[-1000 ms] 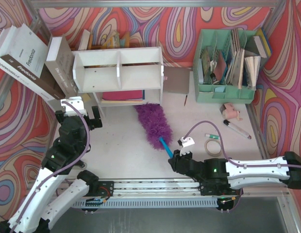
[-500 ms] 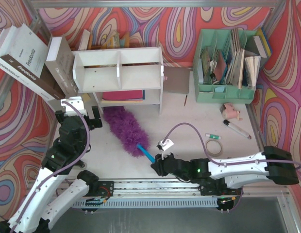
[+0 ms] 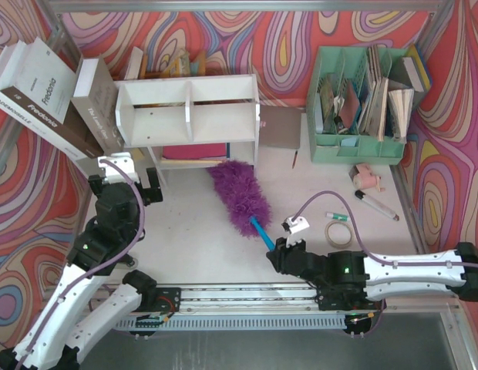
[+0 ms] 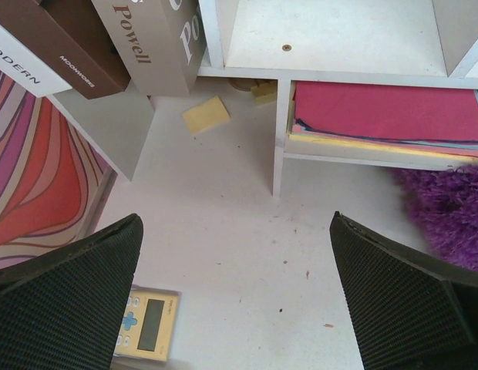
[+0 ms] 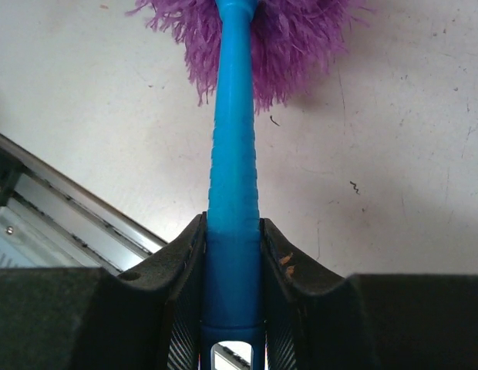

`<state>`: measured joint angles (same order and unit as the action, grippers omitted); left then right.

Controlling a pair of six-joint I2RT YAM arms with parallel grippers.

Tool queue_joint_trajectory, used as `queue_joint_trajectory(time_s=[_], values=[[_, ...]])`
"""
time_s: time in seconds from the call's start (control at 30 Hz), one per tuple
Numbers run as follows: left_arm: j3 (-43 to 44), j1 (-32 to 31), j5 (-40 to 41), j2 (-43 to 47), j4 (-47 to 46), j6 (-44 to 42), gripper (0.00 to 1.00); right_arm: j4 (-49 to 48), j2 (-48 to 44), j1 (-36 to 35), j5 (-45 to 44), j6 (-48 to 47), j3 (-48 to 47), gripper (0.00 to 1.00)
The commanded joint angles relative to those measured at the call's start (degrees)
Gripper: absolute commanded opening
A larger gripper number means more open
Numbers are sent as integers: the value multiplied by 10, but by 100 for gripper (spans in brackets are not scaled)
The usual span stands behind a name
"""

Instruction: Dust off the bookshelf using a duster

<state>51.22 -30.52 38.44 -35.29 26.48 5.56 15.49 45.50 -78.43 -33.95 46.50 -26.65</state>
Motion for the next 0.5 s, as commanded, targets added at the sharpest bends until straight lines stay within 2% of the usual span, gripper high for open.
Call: queue_joint_trajectory(time_s=[0.0,0.13,0.23,0.33,0.47], values=[[2,4,14,-1,3,5,99,-59,36,-2,-8,-23,-1,0],[3,4,17,-2,5,5,98,-188,103,-3,63,-86,-20,0],[3,4,18,-1,6,7,98,-248,166,-2,120,-116,-47,0],[2,3,21,1,5,7,99,-269,204,-3,156,-137,-72,0],[2,4,20,4,6,7,98,-264,167,-3,123,-123,-43,0]])
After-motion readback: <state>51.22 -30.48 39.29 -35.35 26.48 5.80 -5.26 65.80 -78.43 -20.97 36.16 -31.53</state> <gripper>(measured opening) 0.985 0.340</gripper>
